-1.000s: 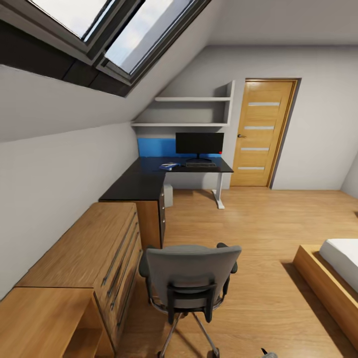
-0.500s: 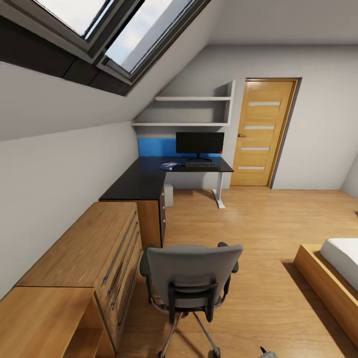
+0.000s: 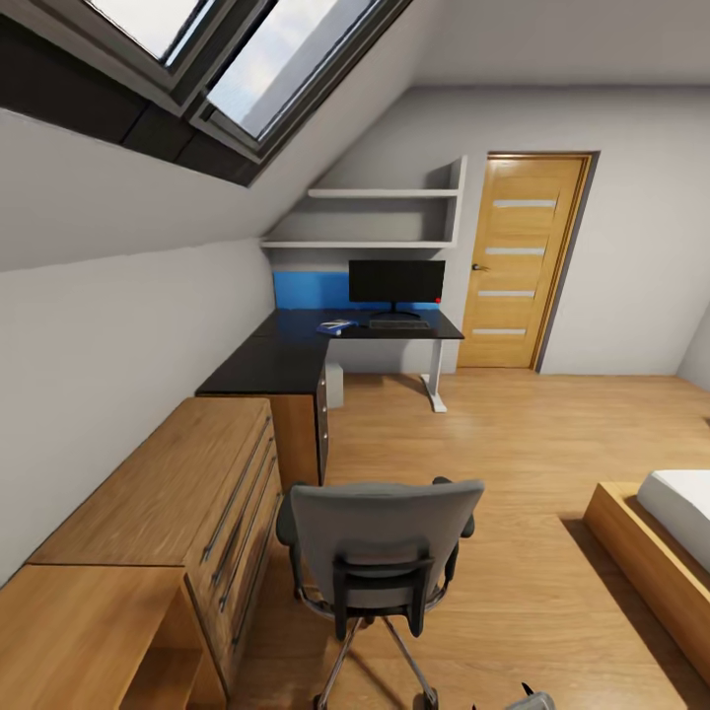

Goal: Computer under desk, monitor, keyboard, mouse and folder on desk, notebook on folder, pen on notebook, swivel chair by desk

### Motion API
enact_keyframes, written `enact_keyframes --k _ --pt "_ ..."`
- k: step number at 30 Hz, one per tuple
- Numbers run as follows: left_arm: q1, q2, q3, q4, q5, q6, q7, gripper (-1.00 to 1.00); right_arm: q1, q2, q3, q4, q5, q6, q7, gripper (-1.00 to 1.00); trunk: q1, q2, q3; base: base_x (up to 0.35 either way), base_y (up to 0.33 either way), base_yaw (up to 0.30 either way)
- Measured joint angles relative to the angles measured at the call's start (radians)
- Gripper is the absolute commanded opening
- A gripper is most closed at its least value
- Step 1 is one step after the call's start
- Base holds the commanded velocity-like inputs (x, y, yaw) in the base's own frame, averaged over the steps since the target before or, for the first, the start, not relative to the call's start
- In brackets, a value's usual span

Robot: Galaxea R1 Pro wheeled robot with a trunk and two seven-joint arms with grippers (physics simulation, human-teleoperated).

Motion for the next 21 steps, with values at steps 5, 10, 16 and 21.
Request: enact_keyframes --k 5,10,16,21 --pt "-0.001 0.004 0.001 0.000 0.008 -0.001 -0.002 1.00 0.000 0.000 -0.002 -0.001 -0.001 0.000 -0.001 1.00 0.019 -0.035 -0.016 0.000 0.000 0.000" --pt "-0.001 0.005 -0.001 0.000 0.003 -0.005 -0.003 1.00 -0.001 0.000 -0.022 -0.001 -0.004 0.000 -0.003 1.00 0.038 -0.070 -0.031 0.000 0.000 0.000" --pt "-0.001 0.006 -0.001 -0.001 0.000 -0.009 -0.003 1.00 -0.003 -0.005 -0.077 -0.001 -0.039 -0.001 -0.004 1.00 0.061 -0.112 -0.050 0.000 0.000 0.000" --pt "-0.001 0.004 -0.001 -0.002 0.000 -0.009 -0.003 1.00 -0.005 -0.013 -0.082 -0.001 -0.044 0.000 -0.005 1.00 0.081 -0.147 -0.066 0.000 0.000 0.000"
